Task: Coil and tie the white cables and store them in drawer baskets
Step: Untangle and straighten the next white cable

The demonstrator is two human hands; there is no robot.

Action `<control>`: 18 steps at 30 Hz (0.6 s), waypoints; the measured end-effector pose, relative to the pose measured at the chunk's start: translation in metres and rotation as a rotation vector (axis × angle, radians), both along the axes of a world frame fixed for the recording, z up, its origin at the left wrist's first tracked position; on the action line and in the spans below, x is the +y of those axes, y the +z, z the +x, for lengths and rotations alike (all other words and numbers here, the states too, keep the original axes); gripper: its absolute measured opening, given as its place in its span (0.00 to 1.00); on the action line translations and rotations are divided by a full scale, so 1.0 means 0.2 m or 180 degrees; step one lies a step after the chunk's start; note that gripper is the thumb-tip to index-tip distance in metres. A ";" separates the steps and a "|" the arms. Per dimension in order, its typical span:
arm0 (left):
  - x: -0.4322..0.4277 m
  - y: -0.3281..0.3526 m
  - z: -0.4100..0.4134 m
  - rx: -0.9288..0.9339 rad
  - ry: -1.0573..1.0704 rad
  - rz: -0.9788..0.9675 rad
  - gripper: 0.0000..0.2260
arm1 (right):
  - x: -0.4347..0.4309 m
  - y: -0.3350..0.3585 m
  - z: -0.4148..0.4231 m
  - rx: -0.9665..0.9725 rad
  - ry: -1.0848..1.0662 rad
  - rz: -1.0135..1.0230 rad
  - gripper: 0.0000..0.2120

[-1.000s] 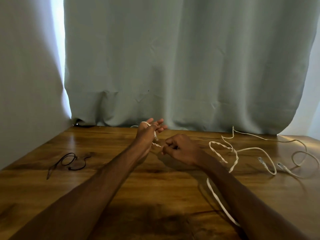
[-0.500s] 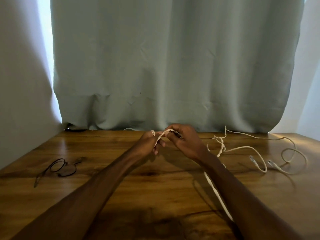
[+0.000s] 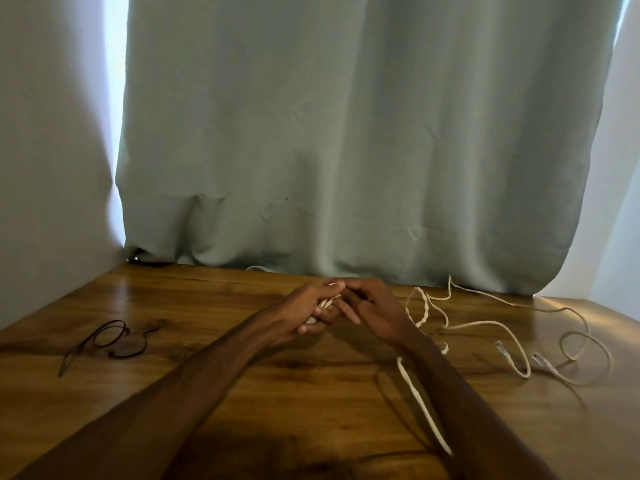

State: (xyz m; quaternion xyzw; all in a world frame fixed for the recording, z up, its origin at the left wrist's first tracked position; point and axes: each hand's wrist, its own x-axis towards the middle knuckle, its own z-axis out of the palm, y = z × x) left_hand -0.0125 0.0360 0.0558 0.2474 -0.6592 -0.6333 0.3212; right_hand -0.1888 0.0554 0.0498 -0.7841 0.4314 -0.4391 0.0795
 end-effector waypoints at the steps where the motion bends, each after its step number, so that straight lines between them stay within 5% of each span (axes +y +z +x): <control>1: 0.01 0.01 0.00 0.0026 0.0031 0.0029 0.21 | 0.00 0.00 0.00 0.0029 0.0059 0.0113 0.12; 6: 0.00 0.05 0.01 0.0872 -0.0266 0.0651 0.19 | 0.04 0.00 0.06 -0.0083 0.0066 0.0740 0.14; 10: -0.03 0.04 0.00 0.1468 0.0000 0.0818 0.18 | 0.08 -0.05 0.16 0.0695 -0.0191 0.1107 0.11; 18: -0.09 0.01 -0.02 0.1685 0.0780 0.0860 0.06 | 0.05 -0.04 0.24 0.1494 -0.0270 0.0813 0.11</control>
